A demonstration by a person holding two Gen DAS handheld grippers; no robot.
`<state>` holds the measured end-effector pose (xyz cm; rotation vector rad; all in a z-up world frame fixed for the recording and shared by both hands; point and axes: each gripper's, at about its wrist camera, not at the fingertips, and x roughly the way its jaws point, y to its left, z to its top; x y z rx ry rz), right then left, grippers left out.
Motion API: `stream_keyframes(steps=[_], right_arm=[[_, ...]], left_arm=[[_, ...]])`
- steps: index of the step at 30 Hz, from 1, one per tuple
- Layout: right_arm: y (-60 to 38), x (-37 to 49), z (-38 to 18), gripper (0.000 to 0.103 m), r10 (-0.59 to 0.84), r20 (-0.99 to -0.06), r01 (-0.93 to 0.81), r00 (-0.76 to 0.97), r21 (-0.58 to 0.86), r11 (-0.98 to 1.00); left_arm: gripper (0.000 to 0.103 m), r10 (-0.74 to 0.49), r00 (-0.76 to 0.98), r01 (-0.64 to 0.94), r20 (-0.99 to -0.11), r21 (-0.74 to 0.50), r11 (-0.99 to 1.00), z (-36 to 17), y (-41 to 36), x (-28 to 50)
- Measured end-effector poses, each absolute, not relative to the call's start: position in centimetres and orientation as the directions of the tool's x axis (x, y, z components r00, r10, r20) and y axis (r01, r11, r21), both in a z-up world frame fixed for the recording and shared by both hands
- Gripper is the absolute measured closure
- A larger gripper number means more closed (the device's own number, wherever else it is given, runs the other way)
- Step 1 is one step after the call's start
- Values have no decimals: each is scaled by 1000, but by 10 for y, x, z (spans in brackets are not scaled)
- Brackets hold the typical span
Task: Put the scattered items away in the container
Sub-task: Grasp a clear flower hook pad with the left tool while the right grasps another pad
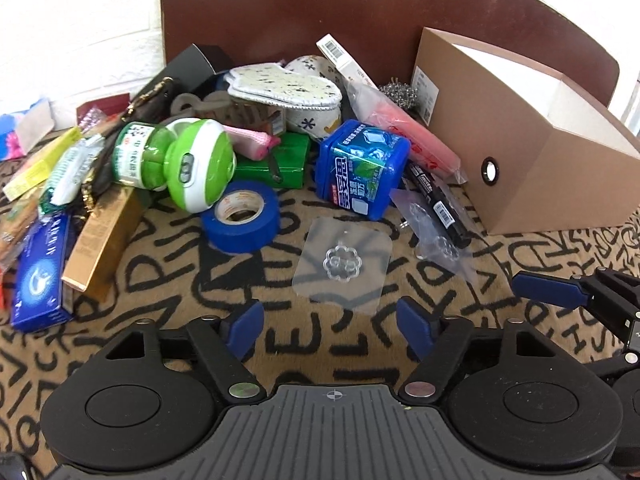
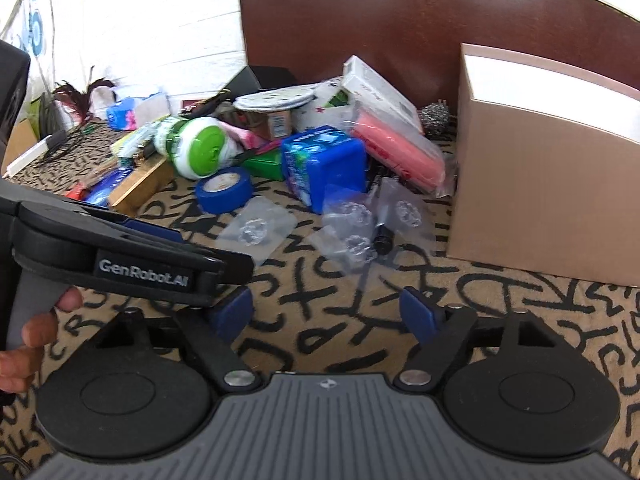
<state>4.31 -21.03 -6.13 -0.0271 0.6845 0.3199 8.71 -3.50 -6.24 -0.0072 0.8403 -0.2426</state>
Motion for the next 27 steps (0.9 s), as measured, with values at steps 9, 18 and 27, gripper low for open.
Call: stream_keyframes(steps=[9, 18, 27], right_arm=[[-216, 68, -73, 31, 260, -635, -272, 728, 81, 959], [-215, 88, -79, 29, 257, -618, -272, 743, 72, 960], [-210, 90, -77, 44, 255, -621, -304, 741, 28, 952]], left_arm=[[24, -224, 631, 229, -743, -97, 969, -70, -41, 114], [23, -228, 636, 241, -737, -91, 966, -73, -43, 133], [46, -221, 650, 262, -727, -59, 963, -73, -43, 132]])
